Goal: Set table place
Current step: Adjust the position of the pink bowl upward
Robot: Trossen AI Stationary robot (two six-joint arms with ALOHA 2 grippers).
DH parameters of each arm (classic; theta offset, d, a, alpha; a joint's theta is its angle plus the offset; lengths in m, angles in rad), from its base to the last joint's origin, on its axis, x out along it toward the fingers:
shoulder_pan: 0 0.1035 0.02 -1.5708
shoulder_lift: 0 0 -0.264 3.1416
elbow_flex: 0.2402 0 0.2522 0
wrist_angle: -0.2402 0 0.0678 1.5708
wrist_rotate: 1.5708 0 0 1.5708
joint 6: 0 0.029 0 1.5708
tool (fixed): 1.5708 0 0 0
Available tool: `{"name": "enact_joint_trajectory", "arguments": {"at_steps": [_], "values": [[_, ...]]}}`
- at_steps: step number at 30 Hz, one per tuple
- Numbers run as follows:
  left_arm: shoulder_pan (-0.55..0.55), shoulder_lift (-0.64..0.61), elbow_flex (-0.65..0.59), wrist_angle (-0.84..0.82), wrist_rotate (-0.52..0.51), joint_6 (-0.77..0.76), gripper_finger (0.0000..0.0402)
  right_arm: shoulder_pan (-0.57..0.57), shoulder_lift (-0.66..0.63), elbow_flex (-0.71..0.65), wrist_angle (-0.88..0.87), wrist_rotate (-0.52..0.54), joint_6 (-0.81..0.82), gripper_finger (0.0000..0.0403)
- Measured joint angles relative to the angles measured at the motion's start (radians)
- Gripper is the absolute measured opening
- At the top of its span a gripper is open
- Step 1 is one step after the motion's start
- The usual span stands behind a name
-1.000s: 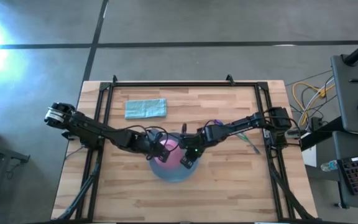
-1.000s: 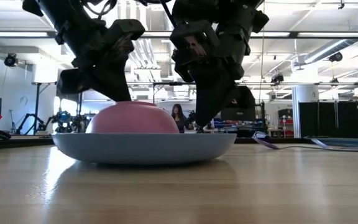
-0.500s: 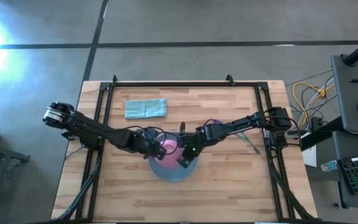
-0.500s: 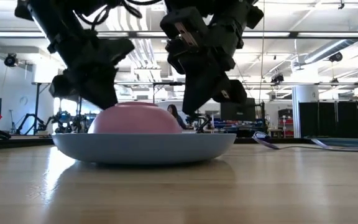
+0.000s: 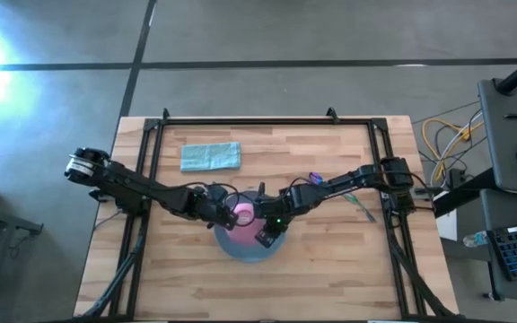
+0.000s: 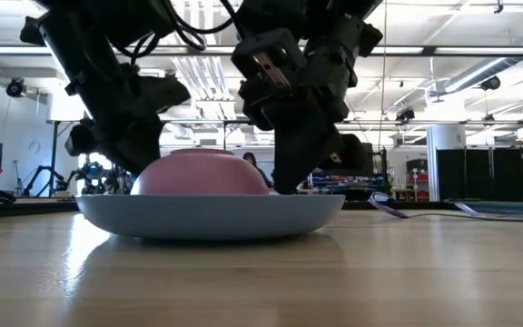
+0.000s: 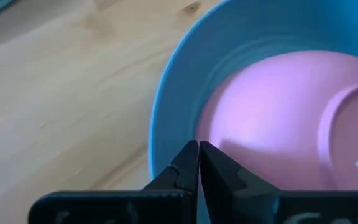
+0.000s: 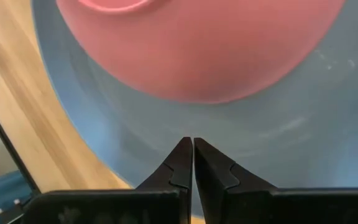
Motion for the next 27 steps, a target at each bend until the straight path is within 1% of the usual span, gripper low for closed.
{"name": "enact_joint_trajectory", "arguments": {"at_steps": [3, 8, 13, 19, 27], "values": [[0.002, 0.014, -0.006, 0.031, 0.003, 0.0, 0.0, 0.002, 0.009, 0.0, 0.001, -0.001, 0.003, 0.0009], [0.002, 0.064, -0.005, 0.141, 0.026, 0.008, 0.0, 0.003, 0.014, 0.0, 0.035, -0.001, 0.003, 0.0009], [0.003, 0.104, 0.001, 0.19, 0.052, 0.01, 0.0, 0.005, 0.014, 0.0, 0.057, -0.007, 0.006, 0.0009], [0.004, 0.081, 0.002, 0.223, 0.06, 0.011, 0.0, 0.006, 0.014, -0.005, 0.062, 0.008, 0.005, 0.0009], [0.004, 0.022, 0.045, 0.225, 0.059, 0.026, 0.0, 0.004, 0.014, -0.006, 0.066, 0.017, -0.018, 0.0009]]}}
